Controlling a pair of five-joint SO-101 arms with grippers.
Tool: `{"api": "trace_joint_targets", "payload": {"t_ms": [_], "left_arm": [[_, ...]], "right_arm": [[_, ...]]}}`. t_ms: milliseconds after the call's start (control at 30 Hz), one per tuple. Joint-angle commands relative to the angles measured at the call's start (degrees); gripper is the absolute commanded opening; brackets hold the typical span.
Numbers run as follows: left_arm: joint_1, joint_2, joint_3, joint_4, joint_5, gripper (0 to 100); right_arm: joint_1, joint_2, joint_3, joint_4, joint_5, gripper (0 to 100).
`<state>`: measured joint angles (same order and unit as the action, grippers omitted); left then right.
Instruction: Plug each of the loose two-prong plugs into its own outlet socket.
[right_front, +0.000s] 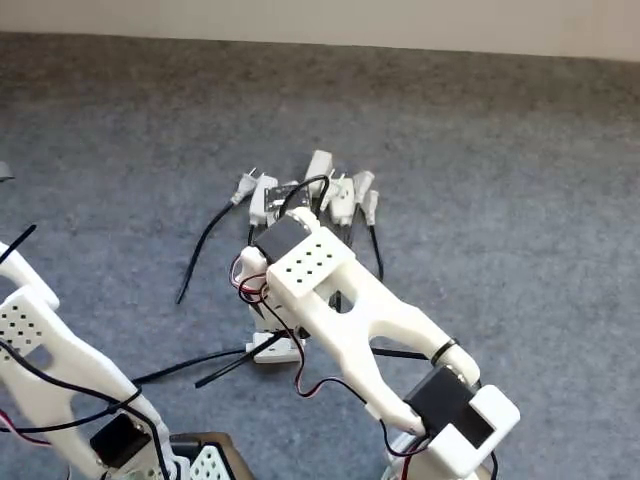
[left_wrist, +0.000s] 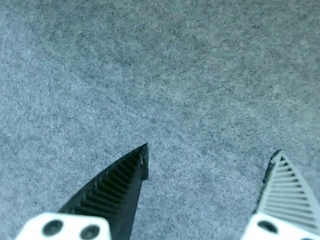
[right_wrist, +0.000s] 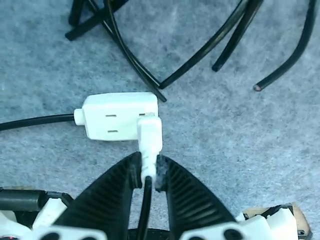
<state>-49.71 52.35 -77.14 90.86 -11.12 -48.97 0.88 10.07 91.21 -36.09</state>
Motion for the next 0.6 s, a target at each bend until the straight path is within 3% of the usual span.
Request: {"api": "trace_joint_targets", "payload": {"t_ms": [0, 200, 567], "left_arm": [[0.22, -0.84, -2.15, 0.18, -0.26, 37], [0.66, -0.84, -2.15, 0.26, -0.26, 37], [0.4, -0.84, -2.15, 0.26, -0.26, 37]], "right_arm": [[-0.84, -0.84, -0.48, -0.57, -0.44, 0.6], [-4.0, -0.75, -0.48, -0.4, -0.44, 0.6], [-2.07, -0.31, 3.47, -2.24, -0.35, 0.6]]}}
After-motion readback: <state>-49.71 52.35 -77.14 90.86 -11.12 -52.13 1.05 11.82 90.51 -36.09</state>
